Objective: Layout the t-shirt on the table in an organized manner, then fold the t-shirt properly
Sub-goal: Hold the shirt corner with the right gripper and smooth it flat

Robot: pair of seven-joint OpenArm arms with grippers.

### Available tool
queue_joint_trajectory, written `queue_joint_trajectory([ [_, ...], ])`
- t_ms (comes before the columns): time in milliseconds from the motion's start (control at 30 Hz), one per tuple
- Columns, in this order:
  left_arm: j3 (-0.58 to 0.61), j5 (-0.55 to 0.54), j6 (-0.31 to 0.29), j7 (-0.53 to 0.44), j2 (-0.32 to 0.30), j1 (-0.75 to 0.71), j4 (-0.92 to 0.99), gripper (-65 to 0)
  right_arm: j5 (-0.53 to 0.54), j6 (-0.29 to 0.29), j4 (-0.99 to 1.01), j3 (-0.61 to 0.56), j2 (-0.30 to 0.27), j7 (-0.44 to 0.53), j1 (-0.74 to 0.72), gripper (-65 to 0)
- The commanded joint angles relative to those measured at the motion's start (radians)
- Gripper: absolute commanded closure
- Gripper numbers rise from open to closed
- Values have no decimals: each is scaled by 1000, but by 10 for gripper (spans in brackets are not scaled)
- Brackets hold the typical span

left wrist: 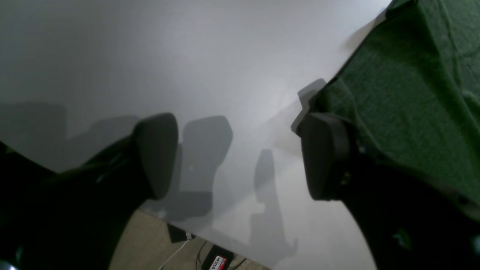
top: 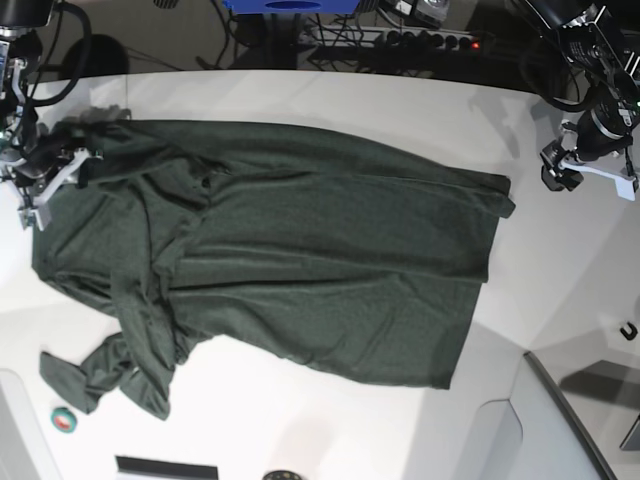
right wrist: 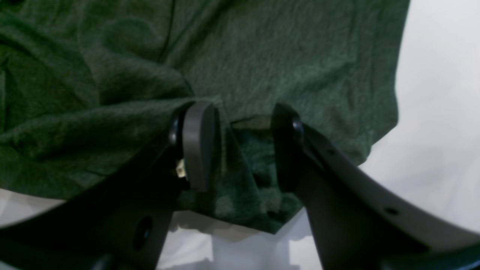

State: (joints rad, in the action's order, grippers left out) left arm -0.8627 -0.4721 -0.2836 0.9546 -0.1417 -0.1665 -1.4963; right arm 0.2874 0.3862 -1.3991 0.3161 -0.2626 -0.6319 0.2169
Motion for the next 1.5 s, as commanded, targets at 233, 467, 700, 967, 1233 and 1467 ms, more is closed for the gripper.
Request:
queue_joint_trajectory([
  [233, -3, -12, -1, -13, -17, 3, -16, -495, 8, 3, 43, 4, -16, 16, -6, -248],
  [467, -3, -12, -1, -13, -17, 3, -16, -495, 8, 4, 43, 4, -16, 11, -6, -57],
  [700, -3, -12, -1, -13, -17, 0, -16, -495, 8, 4, 17, 4, -16, 11, -3, -11],
  [967, -3, -12, -1, -13, -17, -3, -16, -495, 8, 4, -16, 5, -17, -22, -7, -15],
  [1233, -3, -12, -1, -13, -17, -3, -16, -495, 13, 4, -6, 7, -14, -29, 2, -248],
  [1467, -3, -10, -1, -13, -17, -1, -14, -495, 9, 4, 25, 5, 12, -30, -6, -236],
])
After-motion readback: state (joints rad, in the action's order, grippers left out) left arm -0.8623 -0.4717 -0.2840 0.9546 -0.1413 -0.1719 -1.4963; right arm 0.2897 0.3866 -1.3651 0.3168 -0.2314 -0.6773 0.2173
